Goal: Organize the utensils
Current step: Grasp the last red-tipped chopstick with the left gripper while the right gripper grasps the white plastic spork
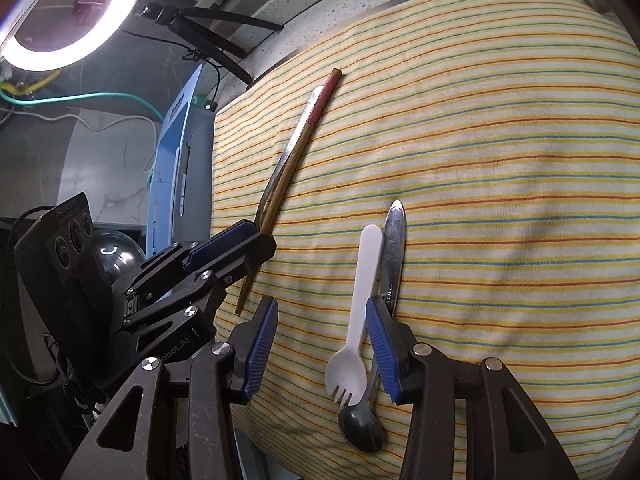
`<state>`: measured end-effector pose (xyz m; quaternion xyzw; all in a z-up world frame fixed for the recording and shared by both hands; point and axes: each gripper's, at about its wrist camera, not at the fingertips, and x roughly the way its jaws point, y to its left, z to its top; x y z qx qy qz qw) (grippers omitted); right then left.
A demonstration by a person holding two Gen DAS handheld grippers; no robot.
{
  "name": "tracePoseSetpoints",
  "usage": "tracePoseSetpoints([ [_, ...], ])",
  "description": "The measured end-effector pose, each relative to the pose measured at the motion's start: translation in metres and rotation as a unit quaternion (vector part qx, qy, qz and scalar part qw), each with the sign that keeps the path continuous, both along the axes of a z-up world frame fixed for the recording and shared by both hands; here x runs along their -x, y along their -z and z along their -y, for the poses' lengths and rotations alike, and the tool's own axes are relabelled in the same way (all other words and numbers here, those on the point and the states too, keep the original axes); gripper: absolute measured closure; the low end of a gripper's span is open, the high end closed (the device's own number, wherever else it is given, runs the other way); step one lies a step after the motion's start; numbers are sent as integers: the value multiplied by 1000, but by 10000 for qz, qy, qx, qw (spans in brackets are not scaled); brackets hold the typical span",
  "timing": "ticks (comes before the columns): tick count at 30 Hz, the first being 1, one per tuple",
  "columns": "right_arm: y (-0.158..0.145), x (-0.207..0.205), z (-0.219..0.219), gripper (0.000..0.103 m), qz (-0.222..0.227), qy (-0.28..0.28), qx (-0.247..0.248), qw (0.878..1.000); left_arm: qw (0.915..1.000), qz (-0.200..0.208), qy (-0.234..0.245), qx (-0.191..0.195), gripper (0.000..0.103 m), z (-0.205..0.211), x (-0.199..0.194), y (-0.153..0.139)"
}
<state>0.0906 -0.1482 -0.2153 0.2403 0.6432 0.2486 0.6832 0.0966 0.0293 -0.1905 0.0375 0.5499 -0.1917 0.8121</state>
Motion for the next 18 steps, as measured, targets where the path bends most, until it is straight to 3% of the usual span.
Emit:
tracePoseSetpoints([
  [3,1,1,-4,63,26,-34,137,9999,10000,29,27,-41,79,2,-1,1],
  [6,0,3,-7,72,81,-88,397,9991,10000,17,64,-61,93,3,-1,1],
  [13,1,4,-11,73,94,-174,516,9985,9998,-71,95,-178,93,6,2,8],
  [18,-1,4,-14,73,118,-216,571,9981,9989,269,110,-356,92,12,3,-5],
])
